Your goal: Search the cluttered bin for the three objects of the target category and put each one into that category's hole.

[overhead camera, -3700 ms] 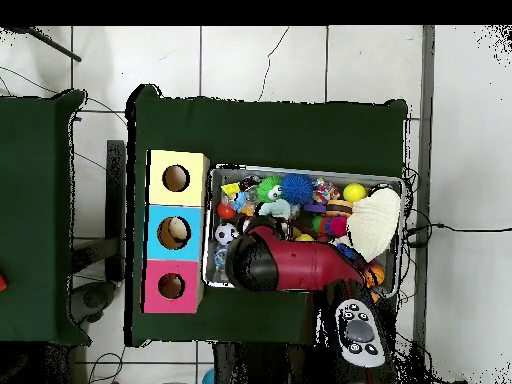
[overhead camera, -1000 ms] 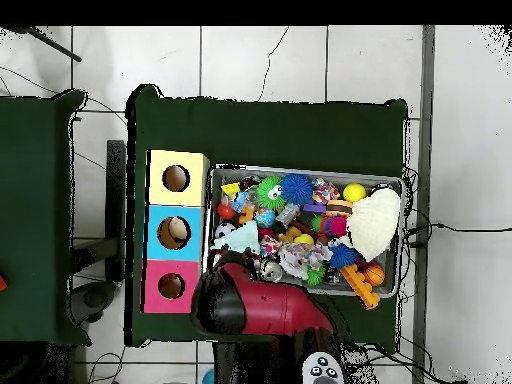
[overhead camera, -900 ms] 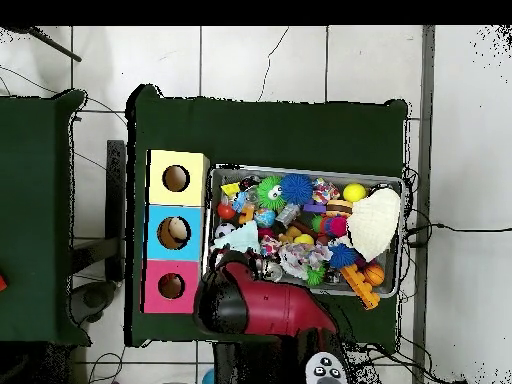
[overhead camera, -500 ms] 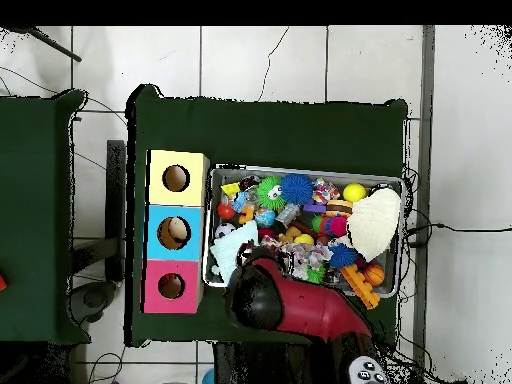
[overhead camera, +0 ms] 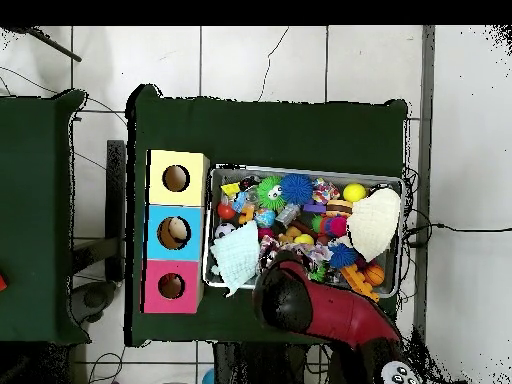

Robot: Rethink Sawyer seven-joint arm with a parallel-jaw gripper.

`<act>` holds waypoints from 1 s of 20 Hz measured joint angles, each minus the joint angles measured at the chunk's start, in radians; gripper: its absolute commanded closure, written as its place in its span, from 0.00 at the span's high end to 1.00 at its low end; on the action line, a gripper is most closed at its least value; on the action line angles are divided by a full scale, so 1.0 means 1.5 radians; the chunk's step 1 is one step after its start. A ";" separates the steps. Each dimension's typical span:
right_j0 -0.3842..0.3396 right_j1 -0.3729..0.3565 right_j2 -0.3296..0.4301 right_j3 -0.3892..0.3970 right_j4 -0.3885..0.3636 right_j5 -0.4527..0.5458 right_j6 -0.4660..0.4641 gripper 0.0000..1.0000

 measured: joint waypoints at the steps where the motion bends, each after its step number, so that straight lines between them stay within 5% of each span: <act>1: 0.002 0.003 -0.001 0.000 -0.003 -0.004 0.000 1.00; 12: 0.038 0.065 -0.017 0.000 -0.040 -0.079 0.000 1.00; 20: -0.010 0.104 -0.011 -0.001 -0.071 -0.087 0.000 1.00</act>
